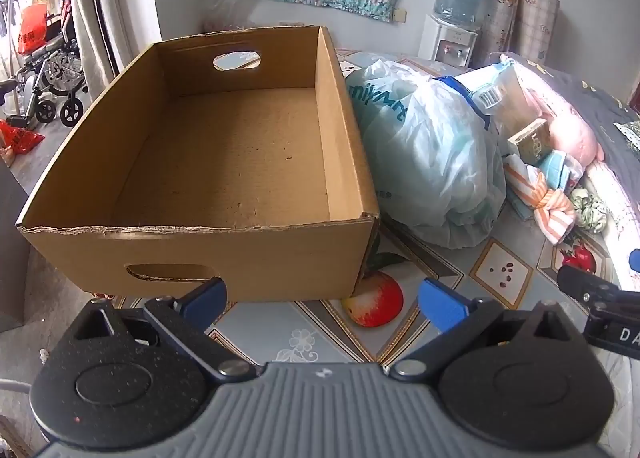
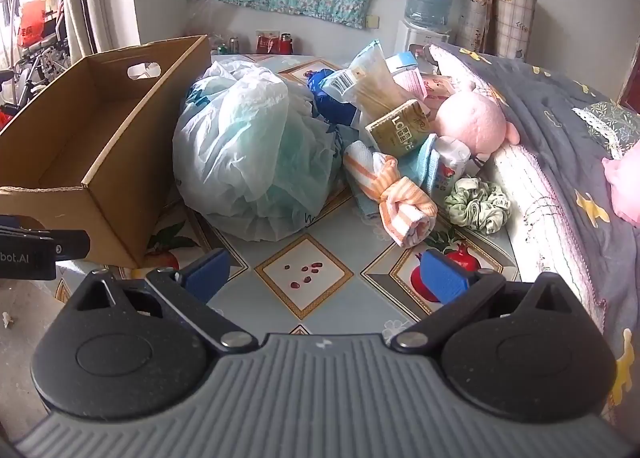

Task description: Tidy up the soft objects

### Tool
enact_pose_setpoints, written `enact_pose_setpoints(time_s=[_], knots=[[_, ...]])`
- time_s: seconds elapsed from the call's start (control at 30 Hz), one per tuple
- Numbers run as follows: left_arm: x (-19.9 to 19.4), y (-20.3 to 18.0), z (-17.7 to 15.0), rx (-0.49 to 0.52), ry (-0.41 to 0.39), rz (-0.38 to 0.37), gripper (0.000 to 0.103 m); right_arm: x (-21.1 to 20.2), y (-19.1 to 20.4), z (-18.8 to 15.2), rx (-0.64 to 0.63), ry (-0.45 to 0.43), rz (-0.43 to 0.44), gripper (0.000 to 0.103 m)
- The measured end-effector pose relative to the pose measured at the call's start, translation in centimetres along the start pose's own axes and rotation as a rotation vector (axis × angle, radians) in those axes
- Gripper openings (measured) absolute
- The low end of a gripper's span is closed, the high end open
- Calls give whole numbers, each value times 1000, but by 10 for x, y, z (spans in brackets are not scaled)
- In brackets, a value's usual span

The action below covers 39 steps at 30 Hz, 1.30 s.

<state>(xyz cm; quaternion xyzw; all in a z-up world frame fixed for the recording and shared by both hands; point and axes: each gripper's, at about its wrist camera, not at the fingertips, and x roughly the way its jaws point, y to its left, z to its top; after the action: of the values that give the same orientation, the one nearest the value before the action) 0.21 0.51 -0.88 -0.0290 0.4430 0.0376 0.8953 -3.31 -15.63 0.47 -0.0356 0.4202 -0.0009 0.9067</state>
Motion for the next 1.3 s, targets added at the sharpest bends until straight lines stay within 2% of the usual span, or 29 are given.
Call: enact_pose_setpoints(time_s=[1.3], knots=[[3, 2, 0, 7, 15, 9, 103, 6, 0, -1, 9, -5, 11, 102]])
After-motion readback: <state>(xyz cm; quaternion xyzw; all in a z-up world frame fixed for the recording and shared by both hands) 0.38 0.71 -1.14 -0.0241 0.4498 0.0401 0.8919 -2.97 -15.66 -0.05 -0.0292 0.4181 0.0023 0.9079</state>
